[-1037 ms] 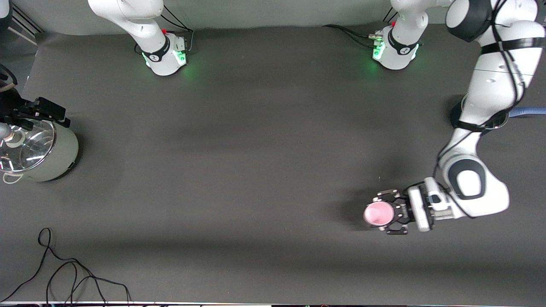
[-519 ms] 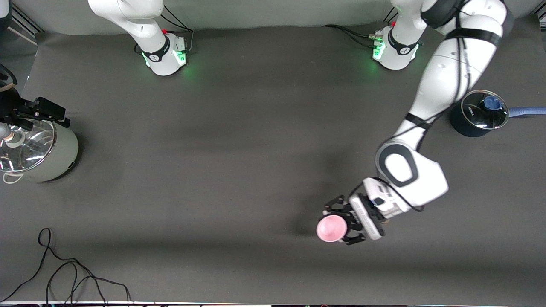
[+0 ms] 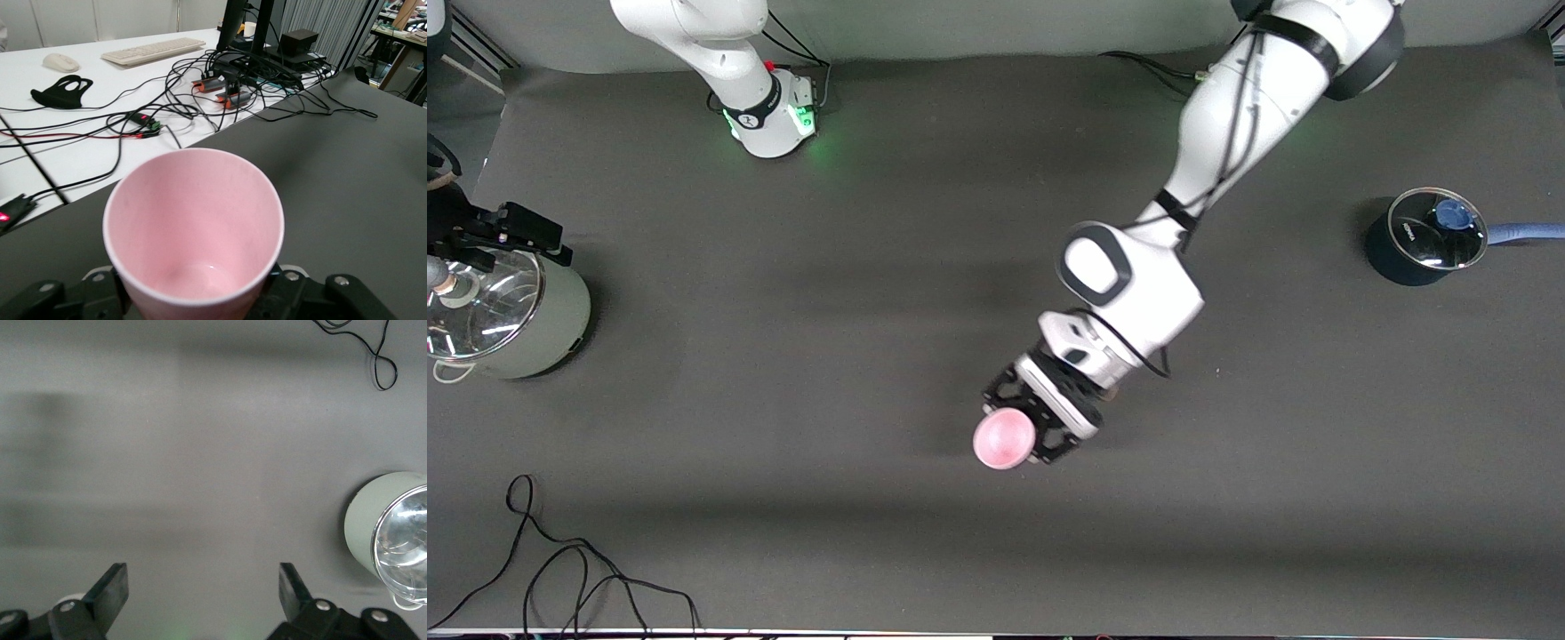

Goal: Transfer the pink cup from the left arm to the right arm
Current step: 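Carry the pink cup with the left gripper toward the table's middle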

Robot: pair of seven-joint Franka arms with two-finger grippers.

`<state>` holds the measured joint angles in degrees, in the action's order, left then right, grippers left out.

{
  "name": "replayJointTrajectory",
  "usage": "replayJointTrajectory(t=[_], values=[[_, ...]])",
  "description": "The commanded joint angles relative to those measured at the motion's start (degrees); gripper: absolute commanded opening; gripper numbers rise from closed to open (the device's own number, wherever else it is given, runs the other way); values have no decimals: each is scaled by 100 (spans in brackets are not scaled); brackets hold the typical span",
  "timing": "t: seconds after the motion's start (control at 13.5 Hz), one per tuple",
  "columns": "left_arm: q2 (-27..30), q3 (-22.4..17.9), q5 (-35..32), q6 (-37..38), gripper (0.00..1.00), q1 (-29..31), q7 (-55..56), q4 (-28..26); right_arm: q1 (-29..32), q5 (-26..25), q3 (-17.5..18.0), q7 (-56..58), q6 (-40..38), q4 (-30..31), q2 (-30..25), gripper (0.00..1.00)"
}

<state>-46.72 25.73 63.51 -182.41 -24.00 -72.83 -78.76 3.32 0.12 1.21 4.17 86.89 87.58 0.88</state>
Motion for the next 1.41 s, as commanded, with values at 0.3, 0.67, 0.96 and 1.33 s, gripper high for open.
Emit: replayJointTrajectory(t=[0.3,0.67,0.96,1.33], values=[[-22,-174,65,-1409,0,-1334,788,230,-33,85,-33,58,3,-92,9,100],[-57,-200,74,-1841,0,-1792,788,317,-146,103,37,49,170,-223,157,100],[-66,-350,74,-1833,0,-1810,788,353,-595,103,46,5,240,-750,649,100],[-101,-473,74,-1842,0,-1854,788,379,-1350,94,46,-924,478,-1180,1106,100]])
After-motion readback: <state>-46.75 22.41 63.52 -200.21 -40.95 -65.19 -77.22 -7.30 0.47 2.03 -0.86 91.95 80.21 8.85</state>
